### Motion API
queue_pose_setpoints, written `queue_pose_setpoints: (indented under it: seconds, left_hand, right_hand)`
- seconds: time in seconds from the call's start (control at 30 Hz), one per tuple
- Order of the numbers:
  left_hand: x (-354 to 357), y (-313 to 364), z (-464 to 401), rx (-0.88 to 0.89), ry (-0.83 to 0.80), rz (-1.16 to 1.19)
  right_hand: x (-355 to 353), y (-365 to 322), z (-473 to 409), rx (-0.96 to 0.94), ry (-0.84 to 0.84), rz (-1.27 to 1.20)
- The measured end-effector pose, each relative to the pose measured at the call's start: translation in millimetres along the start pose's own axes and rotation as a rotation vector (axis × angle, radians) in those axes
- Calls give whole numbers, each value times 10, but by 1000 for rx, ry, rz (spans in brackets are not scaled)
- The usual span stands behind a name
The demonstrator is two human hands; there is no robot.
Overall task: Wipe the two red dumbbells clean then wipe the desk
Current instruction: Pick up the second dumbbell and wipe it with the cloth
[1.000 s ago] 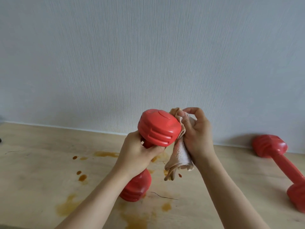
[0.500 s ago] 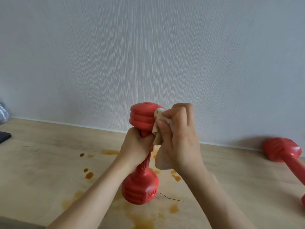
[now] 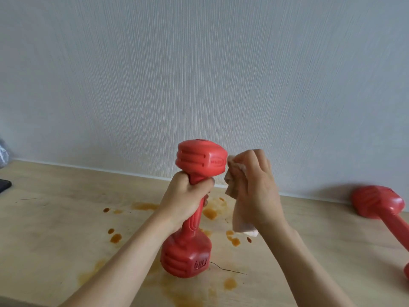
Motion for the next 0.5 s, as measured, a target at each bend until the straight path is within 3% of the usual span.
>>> queue_pose_setpoints:
  seconds: [0.1,0.23,0.43,0.5]
  left_hand:
    - [-8,-7,-29,-18,26,-26]
    - [-42,15,-17,-17,47,-10]
    - [87,57,62,50,-24,-133]
    - [85,61,51,23,-18,-94]
  right_hand:
    - [-122,-192,-35,-30,111,-14]
    - [16,-466,-36,-148,42,21]
    - [-2,25,-161,176,42,-420]
    - [6,-38,-133,176,41,-471]
Point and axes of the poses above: each hand's wrist, its own z-axis away from the middle knuckle, its own x-axis out of the palm, y = z × x, the point moved 9 cm from there along -z, towards the middle knuckle, and after that the axes turned 5 degrees about -x, right-handed, at the moved point
